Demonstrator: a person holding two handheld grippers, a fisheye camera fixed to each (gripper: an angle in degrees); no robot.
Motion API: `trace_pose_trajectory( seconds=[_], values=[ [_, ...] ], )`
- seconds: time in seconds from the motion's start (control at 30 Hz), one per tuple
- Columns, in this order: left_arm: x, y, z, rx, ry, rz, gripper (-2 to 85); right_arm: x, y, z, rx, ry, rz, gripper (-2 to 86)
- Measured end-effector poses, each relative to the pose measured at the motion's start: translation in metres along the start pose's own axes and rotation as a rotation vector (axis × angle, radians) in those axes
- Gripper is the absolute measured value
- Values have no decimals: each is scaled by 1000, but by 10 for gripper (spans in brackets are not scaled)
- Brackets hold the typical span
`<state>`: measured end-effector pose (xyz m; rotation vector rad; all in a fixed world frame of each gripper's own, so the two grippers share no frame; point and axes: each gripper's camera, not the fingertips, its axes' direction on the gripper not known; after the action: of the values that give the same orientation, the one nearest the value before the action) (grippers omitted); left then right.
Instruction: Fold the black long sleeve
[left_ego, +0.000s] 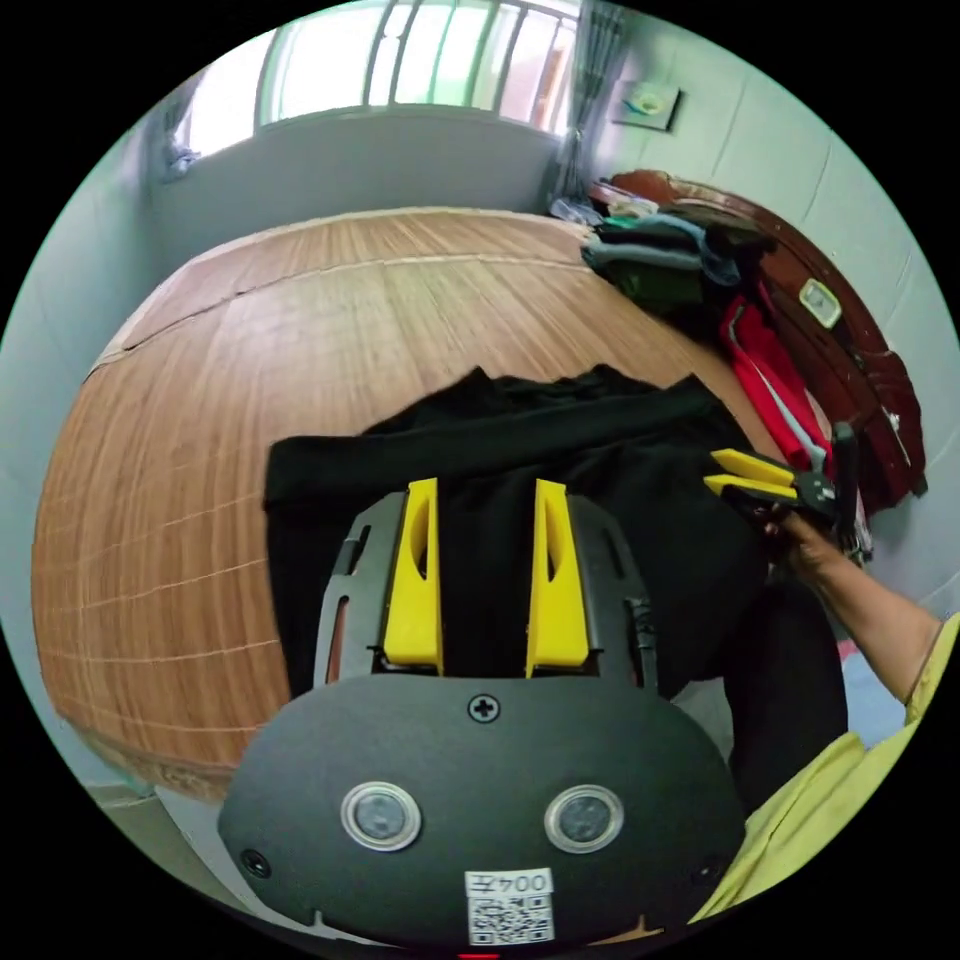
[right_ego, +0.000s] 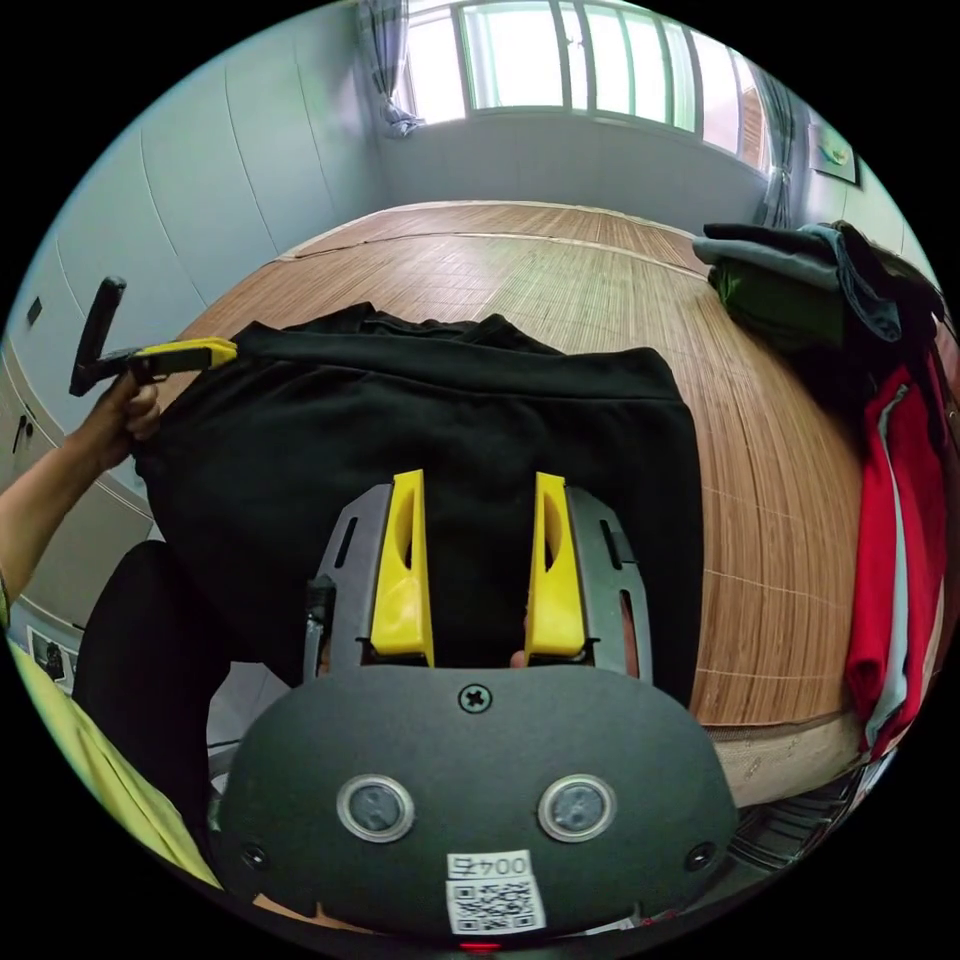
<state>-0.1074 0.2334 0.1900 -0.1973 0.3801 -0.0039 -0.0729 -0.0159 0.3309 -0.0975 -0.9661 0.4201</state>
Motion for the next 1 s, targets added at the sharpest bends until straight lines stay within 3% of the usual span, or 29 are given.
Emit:
trace_pose_trajectory(
  seconds=[0.07, 0.13, 0.23, 0.3, 0.5, 0.6, 0.83, 1.0],
  values=[
    [-29, 15, -2, -33, -103, -72, 115, 2, -1, -1, 4, 1, 0, 157],
    [-57, 31, 18, -167, -84, -120, 105, 4, -2, -1, 1, -2, 1, 157],
    [-81, 57, 1, -45, 79, -257, 95, 12, -6, -4, -3, -22, 9, 157],
    [-67, 64, -12, 8, 115, -238, 96, 18, -9, -5, -7, -39, 15, 157],
    [59, 88, -38, 88, 196, -4, 103, 36, -24, -18, -47, -62, 51, 148],
    [138, 104, -34, 101, 249, 143, 112, 58, -22, -50, -8, -210, 104, 147],
    [315, 135, -4, 27, 224, 527, 142, 182, 84, -151, 96, -320, 565, 175],
    [410, 151, 13, 9, 210, 718, 149, 220, 137, -157, 103, -427, 758, 162]
  ],
)
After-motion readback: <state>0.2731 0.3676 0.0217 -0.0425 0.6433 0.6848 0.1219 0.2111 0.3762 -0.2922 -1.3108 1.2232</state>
